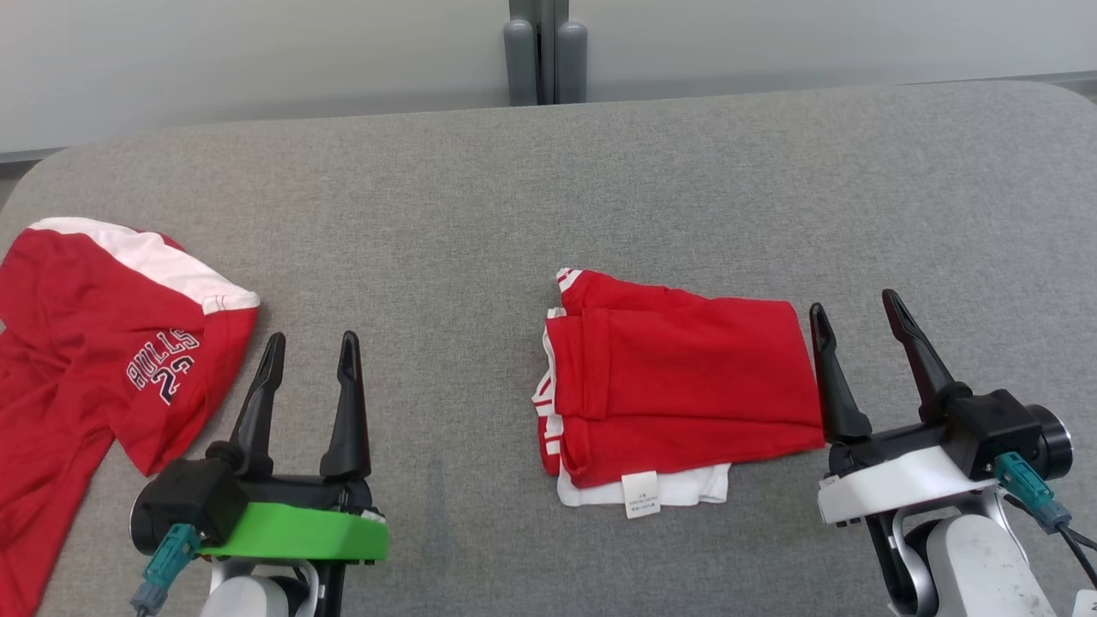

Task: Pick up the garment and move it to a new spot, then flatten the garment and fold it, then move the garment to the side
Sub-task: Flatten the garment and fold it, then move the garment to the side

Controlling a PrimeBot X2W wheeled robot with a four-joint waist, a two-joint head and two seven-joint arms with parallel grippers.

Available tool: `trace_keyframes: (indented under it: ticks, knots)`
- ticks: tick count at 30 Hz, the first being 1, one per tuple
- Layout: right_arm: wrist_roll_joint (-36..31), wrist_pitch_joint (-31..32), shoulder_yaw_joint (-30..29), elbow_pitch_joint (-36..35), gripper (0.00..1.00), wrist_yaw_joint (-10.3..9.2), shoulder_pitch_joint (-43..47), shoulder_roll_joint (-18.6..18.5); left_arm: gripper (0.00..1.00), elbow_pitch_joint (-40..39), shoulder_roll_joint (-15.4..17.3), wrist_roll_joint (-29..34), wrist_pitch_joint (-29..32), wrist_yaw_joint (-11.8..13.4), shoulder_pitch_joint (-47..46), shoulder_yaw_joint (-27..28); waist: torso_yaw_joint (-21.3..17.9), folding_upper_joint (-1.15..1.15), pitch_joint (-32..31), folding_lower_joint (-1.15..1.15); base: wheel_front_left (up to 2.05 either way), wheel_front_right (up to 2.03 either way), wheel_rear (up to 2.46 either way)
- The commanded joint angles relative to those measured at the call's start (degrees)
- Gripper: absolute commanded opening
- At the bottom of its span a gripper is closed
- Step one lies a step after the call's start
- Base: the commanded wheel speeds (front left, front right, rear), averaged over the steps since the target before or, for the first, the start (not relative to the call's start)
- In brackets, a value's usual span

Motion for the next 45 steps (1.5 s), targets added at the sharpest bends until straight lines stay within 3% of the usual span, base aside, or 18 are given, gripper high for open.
trace_keyframes:
  ticks: [1,16,29,45]
  knots:
    - [-0.4,-0.2,0.0,-0.3,1.00,-0.09,-0.1,0.0,1.00,0.0,0.2,0.3,-0.1,-0.1,0.7,0.0,0.1,0.00,0.1,0.00,0.00,0.00,0.00]
    - [0.2,-0.2,-0.5,1.8,1.00,-0.09,-0.3,0.4,1.00,1.4,0.2,1.0,-0.1,-0.7,0.2,-1.3,0.8,0.00,0.9,0.00,0.00,0.00,0.00]
    - [3.7,-0.2,-5.1,17.4,1.00,-0.09,-2.8,0.5,1.00,2.5,0.2,1.6,-0.1,-1.2,-0.3,-5.4,3.7,0.00,2.8,0.00,0.00,0.00,0.00]
    - [10.2,-0.1,-3.6,31.3,1.00,-0.09,-10.0,0.5,1.00,-0.1,0.1,1.1,-0.1,-1.5,-2.9,-8.2,6.5,0.00,6.2,0.00,0.00,0.00,0.00]
